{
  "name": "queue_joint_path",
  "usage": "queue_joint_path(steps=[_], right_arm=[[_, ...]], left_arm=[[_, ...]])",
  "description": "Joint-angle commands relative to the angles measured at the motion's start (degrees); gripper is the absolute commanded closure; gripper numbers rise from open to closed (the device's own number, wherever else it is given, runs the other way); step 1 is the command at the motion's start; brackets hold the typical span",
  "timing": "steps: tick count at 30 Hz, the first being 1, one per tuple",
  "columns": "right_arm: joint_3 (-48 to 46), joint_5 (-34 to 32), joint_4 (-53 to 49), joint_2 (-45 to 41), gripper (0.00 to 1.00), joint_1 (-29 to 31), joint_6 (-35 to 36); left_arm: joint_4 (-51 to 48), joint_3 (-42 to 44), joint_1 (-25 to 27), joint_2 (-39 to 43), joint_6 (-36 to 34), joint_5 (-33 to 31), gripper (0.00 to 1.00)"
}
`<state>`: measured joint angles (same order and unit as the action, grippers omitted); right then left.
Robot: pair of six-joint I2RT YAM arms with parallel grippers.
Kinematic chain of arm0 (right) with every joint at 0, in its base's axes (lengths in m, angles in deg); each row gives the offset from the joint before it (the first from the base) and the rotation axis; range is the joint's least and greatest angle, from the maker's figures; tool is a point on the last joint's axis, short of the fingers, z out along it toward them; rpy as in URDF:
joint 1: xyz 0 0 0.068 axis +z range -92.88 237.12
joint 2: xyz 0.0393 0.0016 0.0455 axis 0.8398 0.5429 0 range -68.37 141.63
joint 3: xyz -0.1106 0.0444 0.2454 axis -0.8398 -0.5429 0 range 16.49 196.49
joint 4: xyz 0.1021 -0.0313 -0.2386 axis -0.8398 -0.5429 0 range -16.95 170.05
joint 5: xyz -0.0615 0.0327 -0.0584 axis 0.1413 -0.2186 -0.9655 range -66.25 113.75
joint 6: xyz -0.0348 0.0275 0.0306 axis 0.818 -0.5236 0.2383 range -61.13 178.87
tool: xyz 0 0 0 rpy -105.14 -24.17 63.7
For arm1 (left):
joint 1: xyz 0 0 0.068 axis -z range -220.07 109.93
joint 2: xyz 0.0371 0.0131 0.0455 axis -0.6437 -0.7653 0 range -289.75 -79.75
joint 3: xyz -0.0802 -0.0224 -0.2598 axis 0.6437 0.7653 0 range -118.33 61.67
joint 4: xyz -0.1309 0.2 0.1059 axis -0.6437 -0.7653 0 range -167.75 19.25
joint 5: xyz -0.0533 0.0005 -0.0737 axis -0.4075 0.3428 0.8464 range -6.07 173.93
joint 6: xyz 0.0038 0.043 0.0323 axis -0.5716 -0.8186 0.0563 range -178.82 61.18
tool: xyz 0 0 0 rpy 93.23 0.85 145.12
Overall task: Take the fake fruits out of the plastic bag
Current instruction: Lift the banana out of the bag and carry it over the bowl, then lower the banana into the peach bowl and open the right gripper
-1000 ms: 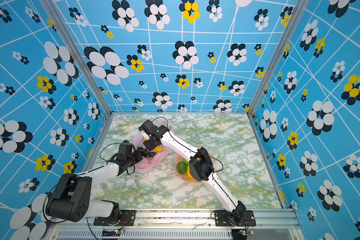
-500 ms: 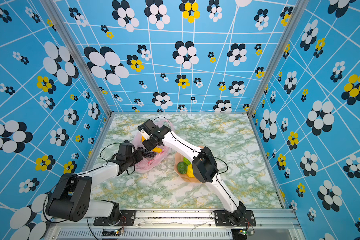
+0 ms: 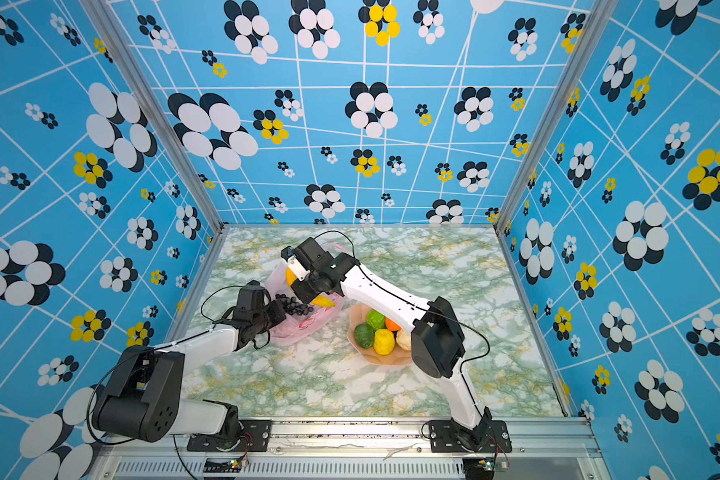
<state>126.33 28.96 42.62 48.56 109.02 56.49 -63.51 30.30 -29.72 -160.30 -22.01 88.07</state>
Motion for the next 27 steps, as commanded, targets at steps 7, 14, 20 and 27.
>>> queue_joint_path(steps=[7, 14, 20, 27], right_arm=[[-21.36, -4.76, -0.33, -19.35, 0.79, 0.26, -2.01], [-34.45, -6.78, -2.13, -28.31, 0.8, 0.28, -4.04], [-42.39, -5.75, -1.97, -34.17, 0.8, 0.62, -5.36], [-48.14, -5.99, -2.62, -37.71, 0.81, 1.7, -6.11]], left_arm=[[-1.8, -1.5, -0.58, -0.76, -1.13, 0.36, 1.0], [-2.07, -1.48, -0.65, -0.57, -1.25, -0.19, 1.0], [-2.07, -1.55, -0.61, -0.66, -1.42, -0.52, 1.0], [-2.15, -1.5, -0.68, -0.83, -1.56, -0.8, 1.0]])
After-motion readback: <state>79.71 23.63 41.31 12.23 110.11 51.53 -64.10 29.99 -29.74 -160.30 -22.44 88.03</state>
